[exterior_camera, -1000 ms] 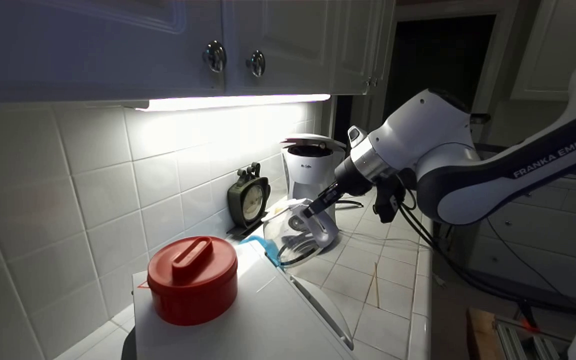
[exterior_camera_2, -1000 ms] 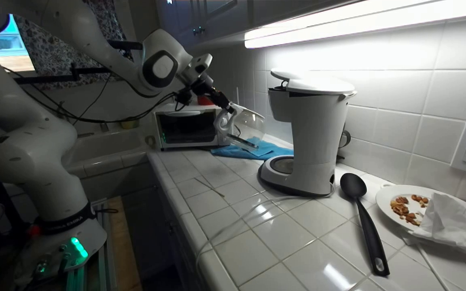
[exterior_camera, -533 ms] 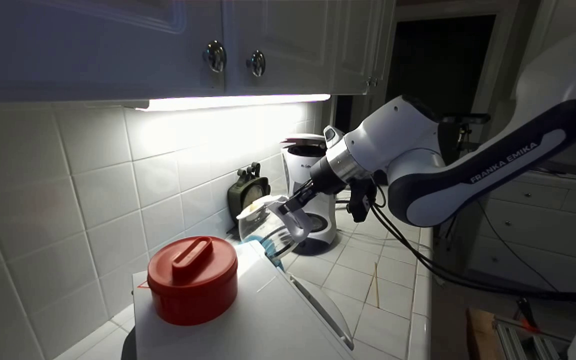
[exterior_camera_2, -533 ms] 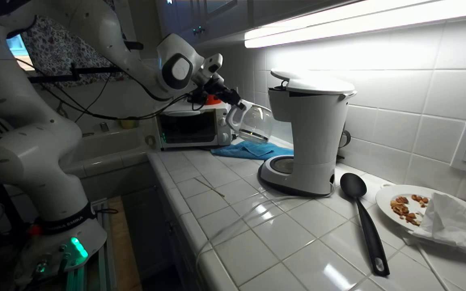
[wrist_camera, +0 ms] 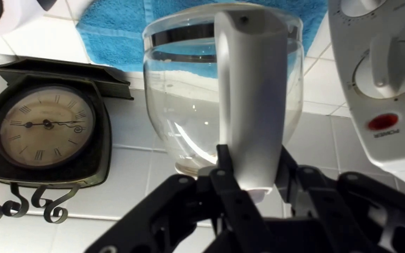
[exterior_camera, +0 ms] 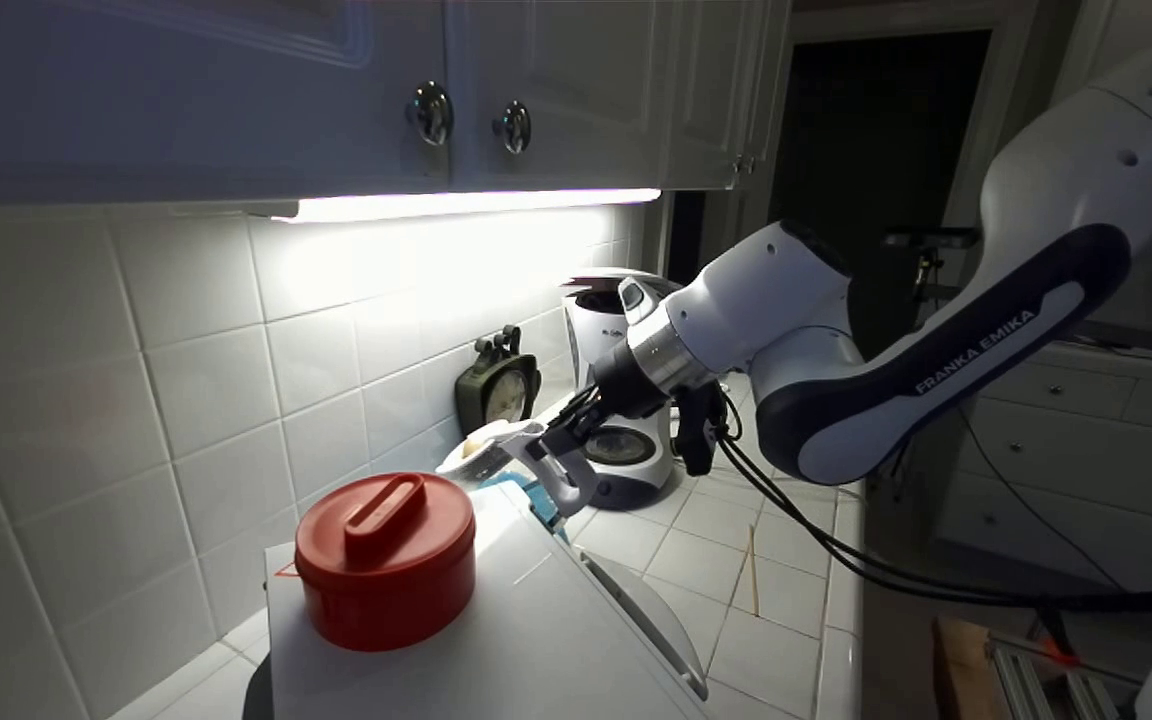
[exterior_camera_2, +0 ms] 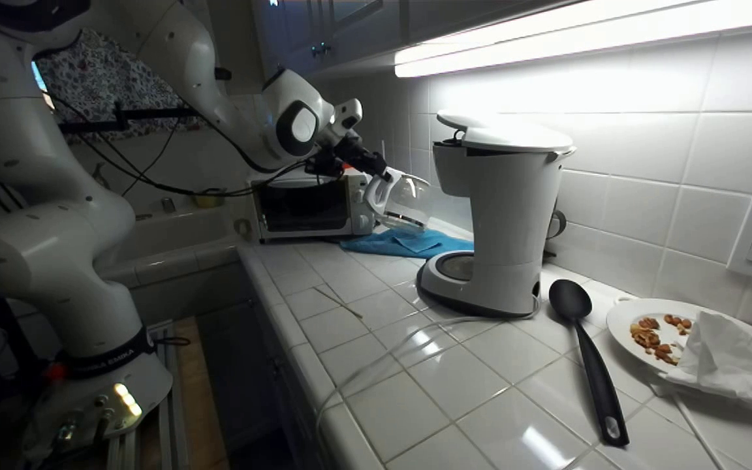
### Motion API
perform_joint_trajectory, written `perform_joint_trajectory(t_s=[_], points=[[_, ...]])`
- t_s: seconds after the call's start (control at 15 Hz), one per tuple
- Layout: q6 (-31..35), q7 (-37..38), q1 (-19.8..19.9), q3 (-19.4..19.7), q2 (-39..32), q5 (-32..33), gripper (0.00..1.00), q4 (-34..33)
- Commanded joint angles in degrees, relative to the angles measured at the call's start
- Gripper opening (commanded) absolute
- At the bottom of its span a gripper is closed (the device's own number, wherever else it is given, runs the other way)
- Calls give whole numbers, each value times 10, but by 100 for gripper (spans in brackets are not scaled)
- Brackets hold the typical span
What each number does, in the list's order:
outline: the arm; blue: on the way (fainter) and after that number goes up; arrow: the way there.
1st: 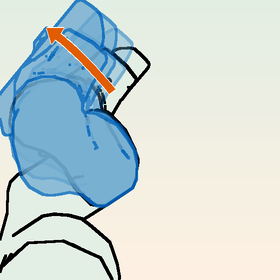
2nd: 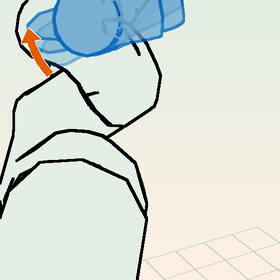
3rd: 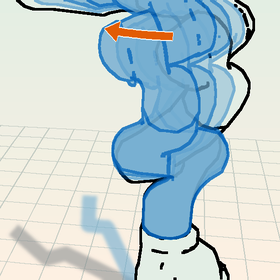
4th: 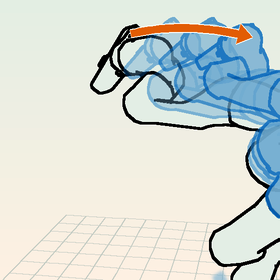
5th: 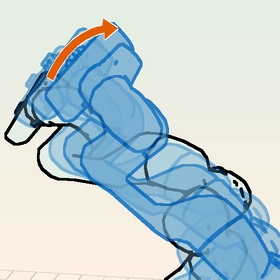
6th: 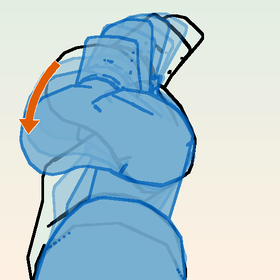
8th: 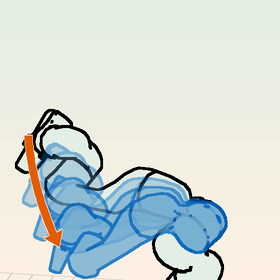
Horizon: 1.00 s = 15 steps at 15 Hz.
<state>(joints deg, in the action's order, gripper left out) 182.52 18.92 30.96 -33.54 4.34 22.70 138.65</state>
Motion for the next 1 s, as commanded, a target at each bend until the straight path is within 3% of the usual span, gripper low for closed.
perform_joint_trajectory(t_s=[0.0, 0.93], points=[[26, 5, 14, -13, -20, 25, 9, -6], [62, -21, 39, -8, -55, 45, 9, -8]])
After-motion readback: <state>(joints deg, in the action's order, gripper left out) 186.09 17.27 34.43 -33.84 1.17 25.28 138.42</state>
